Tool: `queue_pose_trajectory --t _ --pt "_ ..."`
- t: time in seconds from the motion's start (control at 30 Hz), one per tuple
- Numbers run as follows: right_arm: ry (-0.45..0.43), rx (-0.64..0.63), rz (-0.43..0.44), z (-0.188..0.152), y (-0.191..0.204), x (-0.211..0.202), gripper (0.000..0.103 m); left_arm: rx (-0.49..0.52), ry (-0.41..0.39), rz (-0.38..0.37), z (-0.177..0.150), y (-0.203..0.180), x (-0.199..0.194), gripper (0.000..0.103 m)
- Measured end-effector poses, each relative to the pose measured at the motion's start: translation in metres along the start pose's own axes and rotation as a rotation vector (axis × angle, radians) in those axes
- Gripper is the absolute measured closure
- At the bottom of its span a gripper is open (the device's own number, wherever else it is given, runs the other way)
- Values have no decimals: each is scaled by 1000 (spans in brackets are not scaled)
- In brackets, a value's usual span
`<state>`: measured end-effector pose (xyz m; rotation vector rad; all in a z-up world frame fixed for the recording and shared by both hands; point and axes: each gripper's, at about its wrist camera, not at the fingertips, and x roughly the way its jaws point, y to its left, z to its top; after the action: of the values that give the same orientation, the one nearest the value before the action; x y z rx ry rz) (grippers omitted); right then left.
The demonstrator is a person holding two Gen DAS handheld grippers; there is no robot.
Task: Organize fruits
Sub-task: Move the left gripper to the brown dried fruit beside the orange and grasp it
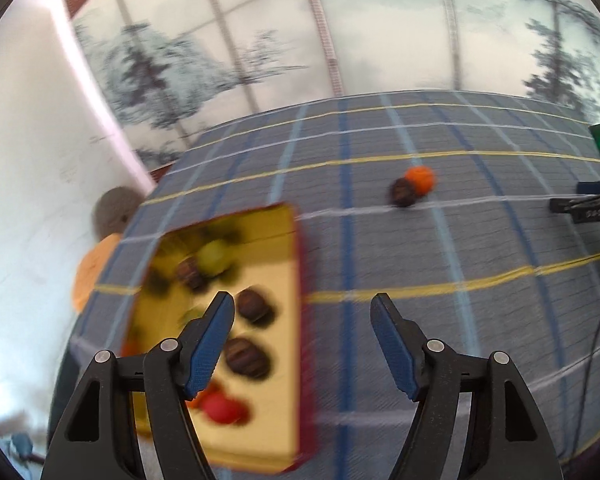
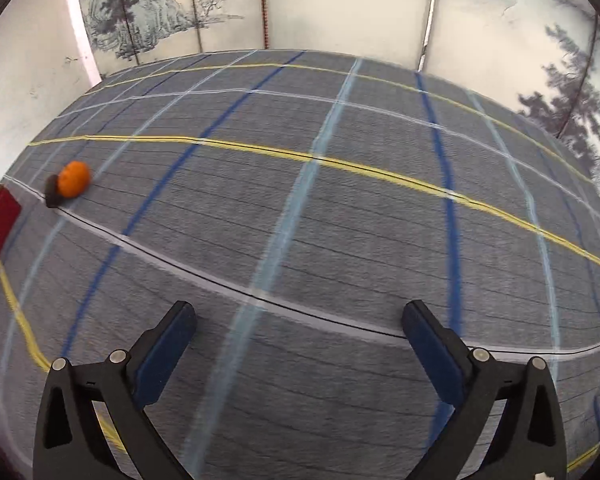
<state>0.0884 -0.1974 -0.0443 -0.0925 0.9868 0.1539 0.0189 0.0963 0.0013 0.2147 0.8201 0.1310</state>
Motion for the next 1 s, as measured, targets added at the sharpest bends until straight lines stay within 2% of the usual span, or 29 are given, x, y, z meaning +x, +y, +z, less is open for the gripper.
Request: queue_pose_trajectory --t 0.13,0.27,0.33,0.57,0.67,0.8,0.83,0.87,0.93,1.0 --pt "-5 -5 6 -2 -1 -2 0 35 -15 -87 32 -31 20 32" --pt "-6 -6 10 -2 -1 -3 0 39 -10 -184 63 -51 58 32" --pt "-7 -5 15 -3 -3 -2 0 60 -17 -180 73 -56 75 33" --pt "-10 2 23 -5 -5 -4 0 254 116 -287 94 -75 132 33" --pt "-14 6 31 -6 -5 -4 0 290 161 -341 98 -75 148 33" --pt "-15 9 35 -6 -6 -5 0 317 189 -372 103 -74 164 34" --pt "-15 8 35 -6 -6 -5 0 313 198 -384 104 -73 167 40" --pt "-15 8 34 -5 -6 -5 0 305 219 -416 105 -72 171 52" --pt "-15 8 34 -5 -6 -4 0 285 241 -468 107 -71 173 68" --pt "-14 7 32 -5 -6 -4 0 271 259 -459 107 -71 171 68"
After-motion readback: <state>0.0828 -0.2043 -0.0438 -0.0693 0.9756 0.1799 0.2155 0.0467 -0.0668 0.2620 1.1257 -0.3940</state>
